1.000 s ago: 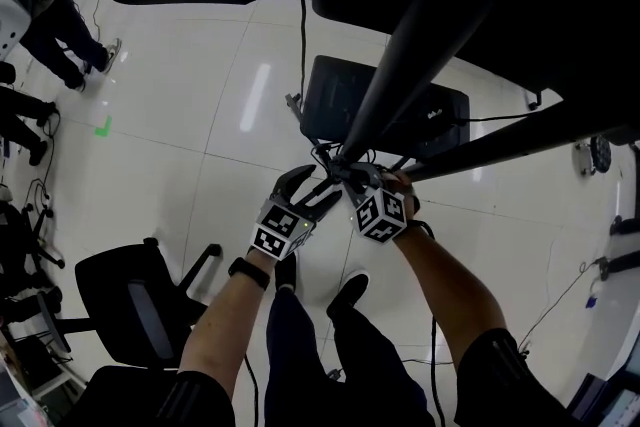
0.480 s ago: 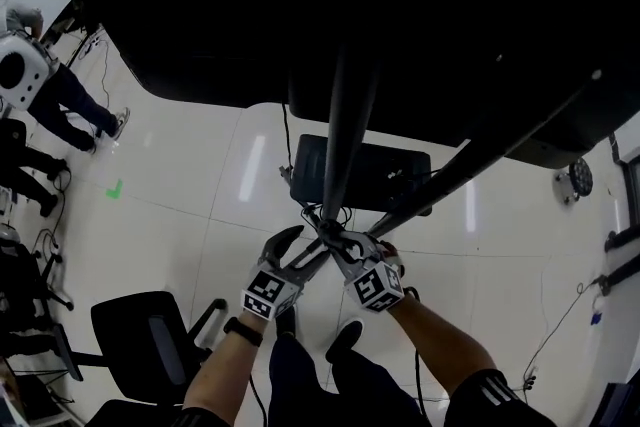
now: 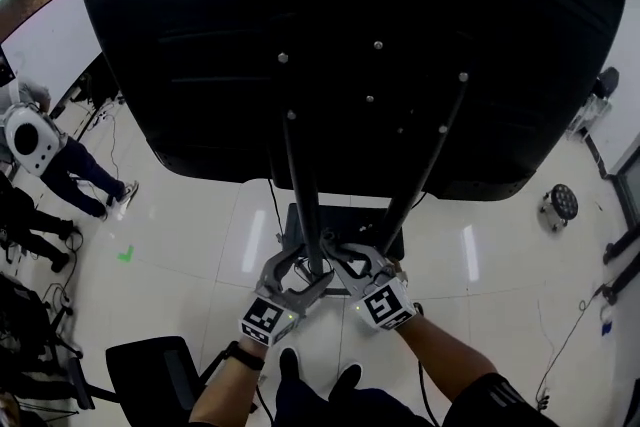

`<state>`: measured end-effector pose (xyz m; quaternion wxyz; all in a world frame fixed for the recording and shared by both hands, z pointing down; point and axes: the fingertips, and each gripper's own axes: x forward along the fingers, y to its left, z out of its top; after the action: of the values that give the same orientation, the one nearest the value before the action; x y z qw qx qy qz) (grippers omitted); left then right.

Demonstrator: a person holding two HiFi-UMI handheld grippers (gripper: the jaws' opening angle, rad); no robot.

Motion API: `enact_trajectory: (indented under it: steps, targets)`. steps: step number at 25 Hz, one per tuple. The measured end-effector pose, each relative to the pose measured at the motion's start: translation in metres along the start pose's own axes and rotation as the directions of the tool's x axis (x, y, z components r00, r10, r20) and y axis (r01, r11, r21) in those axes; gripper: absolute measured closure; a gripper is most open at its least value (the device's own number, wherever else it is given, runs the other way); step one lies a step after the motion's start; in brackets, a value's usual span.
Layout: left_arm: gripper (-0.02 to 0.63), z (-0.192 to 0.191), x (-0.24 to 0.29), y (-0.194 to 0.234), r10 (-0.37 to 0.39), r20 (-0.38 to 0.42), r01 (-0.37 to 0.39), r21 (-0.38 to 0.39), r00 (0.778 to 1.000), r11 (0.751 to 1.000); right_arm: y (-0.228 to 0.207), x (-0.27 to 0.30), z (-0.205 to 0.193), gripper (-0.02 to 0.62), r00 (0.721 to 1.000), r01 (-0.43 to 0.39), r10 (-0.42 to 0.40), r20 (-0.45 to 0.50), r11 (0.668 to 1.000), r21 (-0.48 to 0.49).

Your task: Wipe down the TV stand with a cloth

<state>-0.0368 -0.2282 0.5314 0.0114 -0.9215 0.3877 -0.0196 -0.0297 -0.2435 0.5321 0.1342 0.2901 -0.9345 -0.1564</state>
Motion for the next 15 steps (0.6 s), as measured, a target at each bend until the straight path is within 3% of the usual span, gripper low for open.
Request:
enact_trajectory:
  steps: [4, 10, 15]
  targets:
    - [0.272, 0.068, 0.009, -0.023, -0.051, 0.084, 0.047, 0.040, 0.995, 0.998, -0.034, -0.034, 0.067, 0.568, 0.997, 0.060, -0.056, 0.050, 0.995, -0.083]
    - [0.275, 0.136, 0.009, -0.044, -0.133, 0.144, 0.118, 0.106, 0.981, 0.987, -0.062, -0.068, 0.128, 0.568, 0.984, 0.166, -0.150, 0.098, 0.968, -0.187]
    - [0.276, 0.191, 0.000, -0.053, -0.218, 0.190, 0.183, 0.185, 0.957, 0.965, -0.081, -0.086, 0.170, 0.567, 0.962, 0.262, -0.241, 0.131, 0.948, -0.180]
